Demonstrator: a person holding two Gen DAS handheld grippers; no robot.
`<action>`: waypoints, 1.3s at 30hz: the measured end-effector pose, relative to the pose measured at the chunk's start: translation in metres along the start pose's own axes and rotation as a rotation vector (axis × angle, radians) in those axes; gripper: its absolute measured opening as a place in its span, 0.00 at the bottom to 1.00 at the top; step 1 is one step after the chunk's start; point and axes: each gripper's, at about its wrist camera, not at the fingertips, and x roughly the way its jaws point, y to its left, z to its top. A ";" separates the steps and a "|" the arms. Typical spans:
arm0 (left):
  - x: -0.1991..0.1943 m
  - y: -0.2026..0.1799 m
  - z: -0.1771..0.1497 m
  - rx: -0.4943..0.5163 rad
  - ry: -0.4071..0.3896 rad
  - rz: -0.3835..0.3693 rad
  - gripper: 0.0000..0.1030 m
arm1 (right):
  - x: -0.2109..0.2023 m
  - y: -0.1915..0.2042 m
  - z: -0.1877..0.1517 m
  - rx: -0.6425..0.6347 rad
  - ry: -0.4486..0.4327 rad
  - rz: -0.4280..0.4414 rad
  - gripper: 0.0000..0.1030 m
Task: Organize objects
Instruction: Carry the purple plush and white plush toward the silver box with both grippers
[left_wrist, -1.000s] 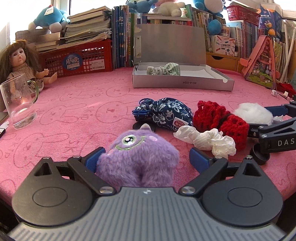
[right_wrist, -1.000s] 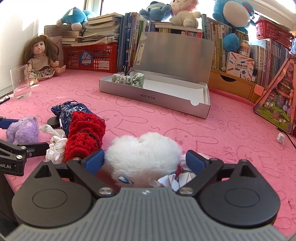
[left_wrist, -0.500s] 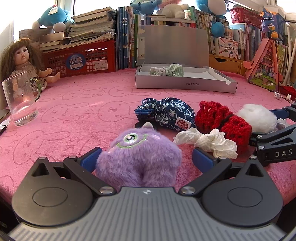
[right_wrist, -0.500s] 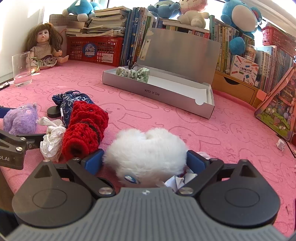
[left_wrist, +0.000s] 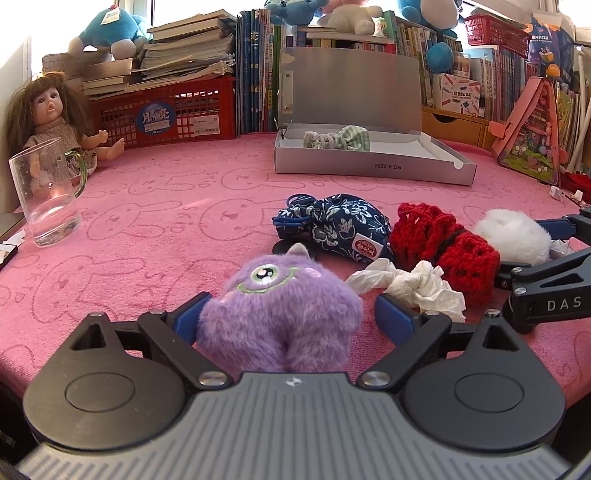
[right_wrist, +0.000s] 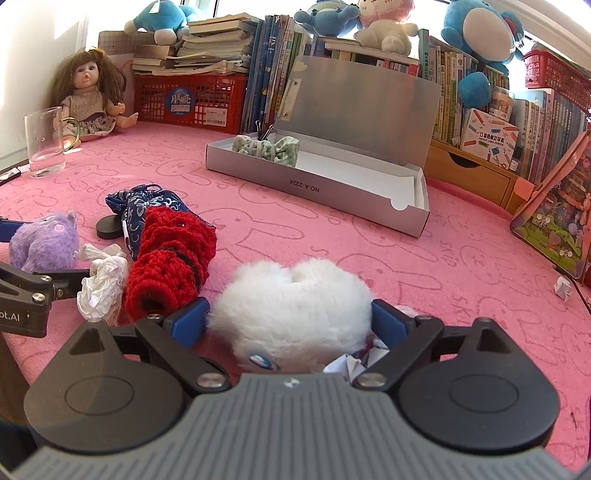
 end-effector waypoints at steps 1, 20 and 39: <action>0.000 0.000 0.000 -0.002 -0.002 0.002 0.88 | 0.000 0.000 0.000 0.000 0.001 0.002 0.91; -0.001 0.000 0.005 0.000 0.010 0.024 0.78 | -0.001 -0.004 0.002 0.038 0.003 0.021 0.79; -0.007 0.004 0.044 -0.009 -0.061 0.020 0.77 | -0.010 -0.016 0.025 0.115 -0.038 0.026 0.79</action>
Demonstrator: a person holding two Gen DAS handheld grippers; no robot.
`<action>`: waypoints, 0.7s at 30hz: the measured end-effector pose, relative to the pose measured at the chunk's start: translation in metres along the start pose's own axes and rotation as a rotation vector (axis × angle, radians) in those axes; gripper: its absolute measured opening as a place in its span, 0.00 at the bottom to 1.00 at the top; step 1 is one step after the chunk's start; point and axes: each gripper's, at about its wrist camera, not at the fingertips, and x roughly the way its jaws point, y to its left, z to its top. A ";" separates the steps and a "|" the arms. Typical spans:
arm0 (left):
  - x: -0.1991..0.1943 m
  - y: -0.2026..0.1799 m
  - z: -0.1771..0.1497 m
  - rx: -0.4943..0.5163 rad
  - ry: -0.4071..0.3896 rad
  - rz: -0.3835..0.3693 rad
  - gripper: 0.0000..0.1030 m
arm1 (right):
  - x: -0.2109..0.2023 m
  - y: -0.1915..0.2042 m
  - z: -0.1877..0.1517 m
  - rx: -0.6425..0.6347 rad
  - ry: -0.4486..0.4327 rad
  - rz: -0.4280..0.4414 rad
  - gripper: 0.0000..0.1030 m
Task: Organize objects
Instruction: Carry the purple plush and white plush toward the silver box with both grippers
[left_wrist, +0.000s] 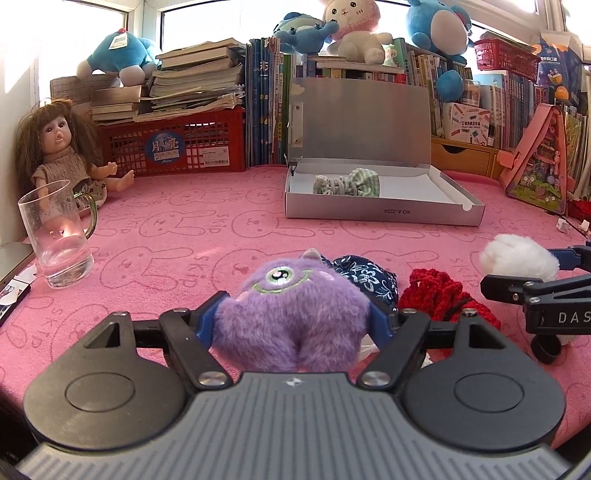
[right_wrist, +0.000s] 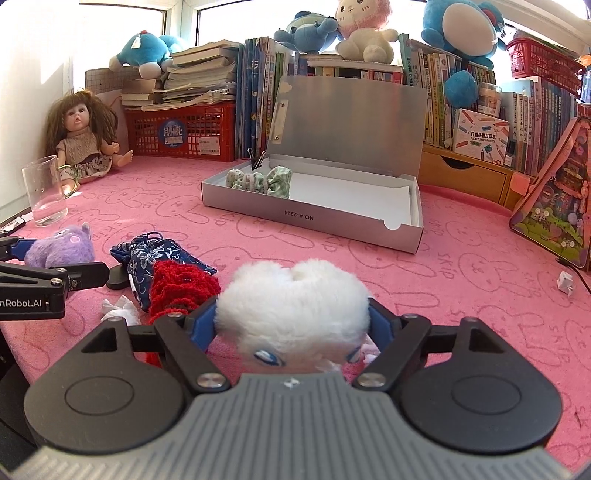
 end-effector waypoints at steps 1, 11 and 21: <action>0.002 0.000 0.004 0.000 0.000 -0.005 0.77 | 0.000 -0.002 0.002 0.009 0.000 -0.002 0.78; 0.027 -0.001 0.044 -0.026 0.016 -0.044 0.78 | 0.009 -0.029 0.028 0.119 0.002 -0.011 0.79; 0.048 -0.010 0.065 -0.012 0.022 -0.062 0.78 | 0.022 -0.055 0.038 0.221 0.020 -0.031 0.79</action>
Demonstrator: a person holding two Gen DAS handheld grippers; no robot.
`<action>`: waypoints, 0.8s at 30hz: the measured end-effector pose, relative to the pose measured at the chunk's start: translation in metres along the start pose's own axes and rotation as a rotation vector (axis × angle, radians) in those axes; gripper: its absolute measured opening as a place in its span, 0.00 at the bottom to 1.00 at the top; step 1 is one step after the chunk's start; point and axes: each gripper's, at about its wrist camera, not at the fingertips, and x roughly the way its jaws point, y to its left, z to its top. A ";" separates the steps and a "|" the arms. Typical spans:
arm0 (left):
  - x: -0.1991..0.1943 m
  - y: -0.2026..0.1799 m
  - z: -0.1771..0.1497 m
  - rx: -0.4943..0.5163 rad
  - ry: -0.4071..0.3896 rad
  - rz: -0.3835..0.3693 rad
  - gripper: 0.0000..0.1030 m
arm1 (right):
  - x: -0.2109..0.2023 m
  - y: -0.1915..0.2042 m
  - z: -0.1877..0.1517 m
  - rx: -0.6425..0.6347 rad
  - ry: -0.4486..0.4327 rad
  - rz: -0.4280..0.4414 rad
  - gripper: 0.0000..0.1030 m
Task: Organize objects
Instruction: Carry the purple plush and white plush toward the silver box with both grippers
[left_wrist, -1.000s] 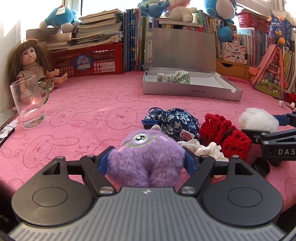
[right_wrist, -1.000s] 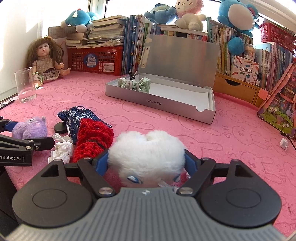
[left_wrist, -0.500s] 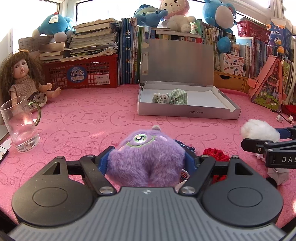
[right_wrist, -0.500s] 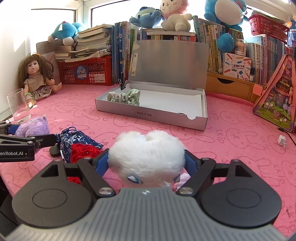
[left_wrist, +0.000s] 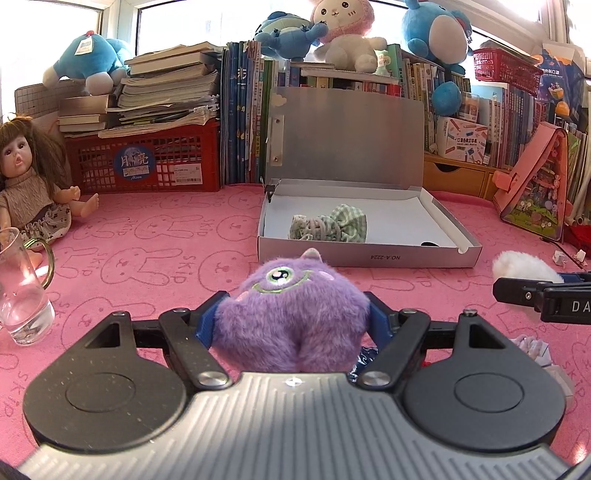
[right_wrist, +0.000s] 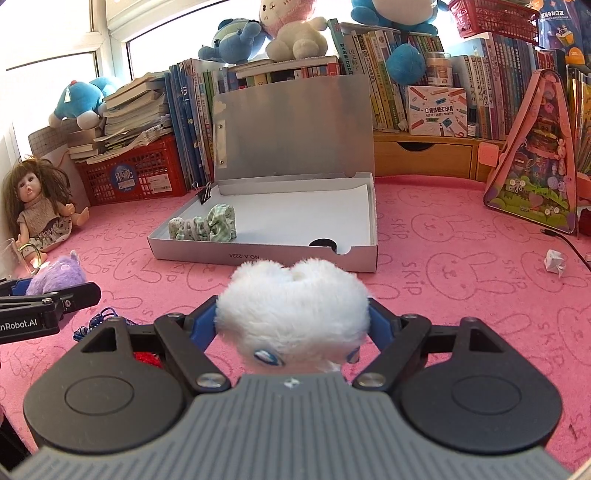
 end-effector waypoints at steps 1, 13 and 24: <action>0.003 -0.001 0.002 -0.001 0.001 -0.001 0.78 | 0.002 -0.001 0.002 0.004 0.002 -0.001 0.79; 0.041 -0.017 0.036 0.017 -0.026 -0.009 0.78 | 0.032 -0.016 0.030 0.054 0.009 -0.019 0.79; 0.098 -0.017 0.090 0.026 -0.054 0.005 0.78 | 0.063 -0.036 0.073 0.063 0.022 -0.012 0.79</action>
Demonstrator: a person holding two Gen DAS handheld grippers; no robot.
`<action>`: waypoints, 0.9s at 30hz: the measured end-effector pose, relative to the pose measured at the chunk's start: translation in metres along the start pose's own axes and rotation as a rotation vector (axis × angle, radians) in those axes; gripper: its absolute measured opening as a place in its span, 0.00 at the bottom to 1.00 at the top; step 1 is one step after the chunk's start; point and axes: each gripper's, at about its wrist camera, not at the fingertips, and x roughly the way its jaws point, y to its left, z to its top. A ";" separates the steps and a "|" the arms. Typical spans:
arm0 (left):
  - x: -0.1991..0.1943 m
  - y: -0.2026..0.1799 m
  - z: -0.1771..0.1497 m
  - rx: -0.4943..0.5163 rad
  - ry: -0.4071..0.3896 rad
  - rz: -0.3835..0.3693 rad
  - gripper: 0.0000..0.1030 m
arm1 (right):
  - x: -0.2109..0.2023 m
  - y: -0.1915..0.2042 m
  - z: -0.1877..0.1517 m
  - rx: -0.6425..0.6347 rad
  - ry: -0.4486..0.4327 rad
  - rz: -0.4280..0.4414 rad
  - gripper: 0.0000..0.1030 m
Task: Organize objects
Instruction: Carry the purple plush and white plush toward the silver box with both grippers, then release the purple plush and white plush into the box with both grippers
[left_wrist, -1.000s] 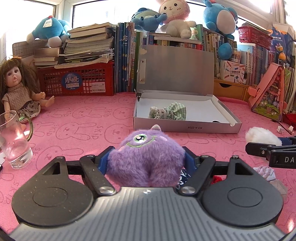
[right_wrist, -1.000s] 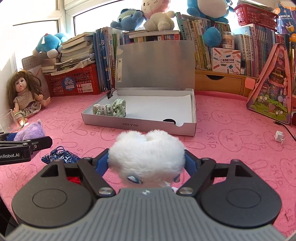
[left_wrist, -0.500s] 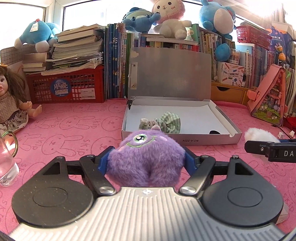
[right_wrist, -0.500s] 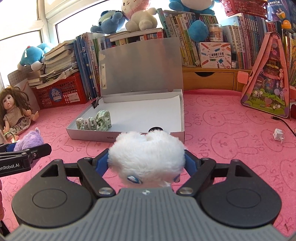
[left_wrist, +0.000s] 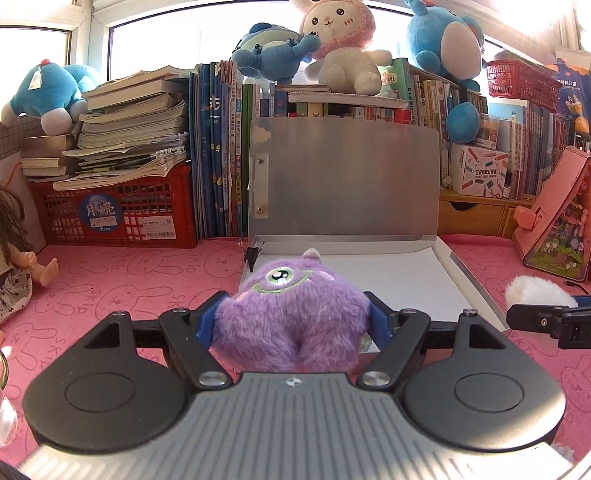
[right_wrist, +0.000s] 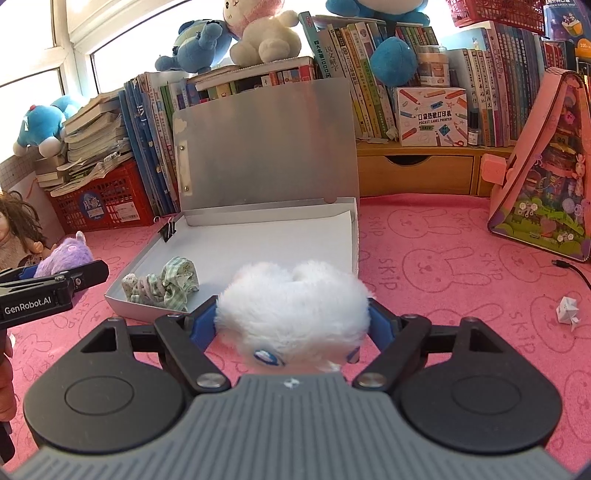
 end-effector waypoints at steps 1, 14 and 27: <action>0.007 0.000 0.004 -0.001 0.003 0.001 0.78 | 0.003 -0.002 0.003 0.007 0.000 0.002 0.79; 0.076 -0.005 0.015 0.006 0.045 0.026 0.78 | 0.061 0.001 0.022 0.034 0.046 -0.021 0.69; 0.104 -0.004 -0.003 0.028 0.094 0.017 0.78 | 0.065 0.004 -0.001 -0.026 0.115 -0.025 0.54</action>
